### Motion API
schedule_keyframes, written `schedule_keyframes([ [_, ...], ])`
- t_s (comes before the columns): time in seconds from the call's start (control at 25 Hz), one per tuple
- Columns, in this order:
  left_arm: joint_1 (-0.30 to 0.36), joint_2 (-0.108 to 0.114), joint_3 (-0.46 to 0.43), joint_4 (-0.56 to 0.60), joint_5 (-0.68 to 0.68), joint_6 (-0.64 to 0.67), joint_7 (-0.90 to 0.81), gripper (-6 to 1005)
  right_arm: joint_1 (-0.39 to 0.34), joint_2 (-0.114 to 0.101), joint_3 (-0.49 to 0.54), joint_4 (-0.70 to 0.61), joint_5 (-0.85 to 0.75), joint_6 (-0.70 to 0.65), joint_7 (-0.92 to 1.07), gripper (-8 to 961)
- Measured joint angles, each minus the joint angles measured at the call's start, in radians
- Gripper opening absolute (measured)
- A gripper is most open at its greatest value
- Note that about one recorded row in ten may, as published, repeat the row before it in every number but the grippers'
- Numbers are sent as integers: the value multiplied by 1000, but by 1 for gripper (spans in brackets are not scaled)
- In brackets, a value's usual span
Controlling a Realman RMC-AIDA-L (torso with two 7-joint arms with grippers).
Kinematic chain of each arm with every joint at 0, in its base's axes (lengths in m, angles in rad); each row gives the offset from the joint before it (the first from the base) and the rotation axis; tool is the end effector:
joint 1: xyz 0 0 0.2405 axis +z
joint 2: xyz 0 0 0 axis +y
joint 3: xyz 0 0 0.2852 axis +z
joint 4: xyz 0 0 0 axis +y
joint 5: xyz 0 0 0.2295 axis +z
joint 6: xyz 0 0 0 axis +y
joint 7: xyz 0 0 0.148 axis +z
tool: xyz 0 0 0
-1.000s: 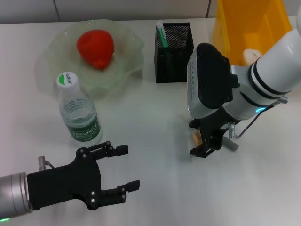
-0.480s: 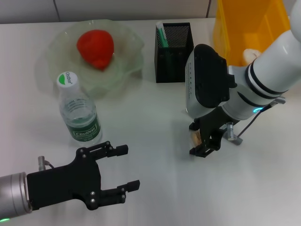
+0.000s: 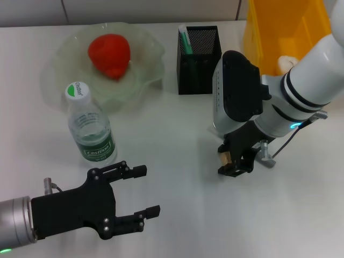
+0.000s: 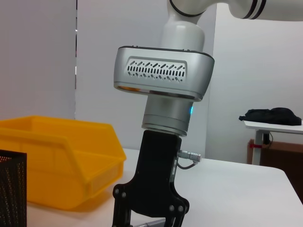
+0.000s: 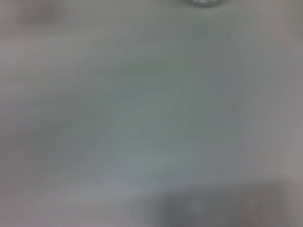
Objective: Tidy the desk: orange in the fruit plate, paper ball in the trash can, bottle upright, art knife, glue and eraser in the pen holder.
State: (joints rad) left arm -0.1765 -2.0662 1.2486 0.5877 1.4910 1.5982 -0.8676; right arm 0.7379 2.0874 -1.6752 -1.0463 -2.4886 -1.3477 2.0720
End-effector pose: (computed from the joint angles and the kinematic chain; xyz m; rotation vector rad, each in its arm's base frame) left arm -0.3277 0.2358 -0.0667 -2.7569 -0.2593 -0.8989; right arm 0.1862 0.3849 -0.1054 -2.9592 0.0728 -0.7329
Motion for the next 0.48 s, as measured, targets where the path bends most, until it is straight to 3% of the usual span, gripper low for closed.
schedule_keyframes([
  [0.24, 1, -1, 0, 1, 0, 0, -2, 770, -16, -2, 58, -59, 4, -40, 7, 458],
  [0.48, 2, -2, 0, 4, 0, 0, -4, 770, -68, -2, 192, -244, 72, -85, 31, 433],
])
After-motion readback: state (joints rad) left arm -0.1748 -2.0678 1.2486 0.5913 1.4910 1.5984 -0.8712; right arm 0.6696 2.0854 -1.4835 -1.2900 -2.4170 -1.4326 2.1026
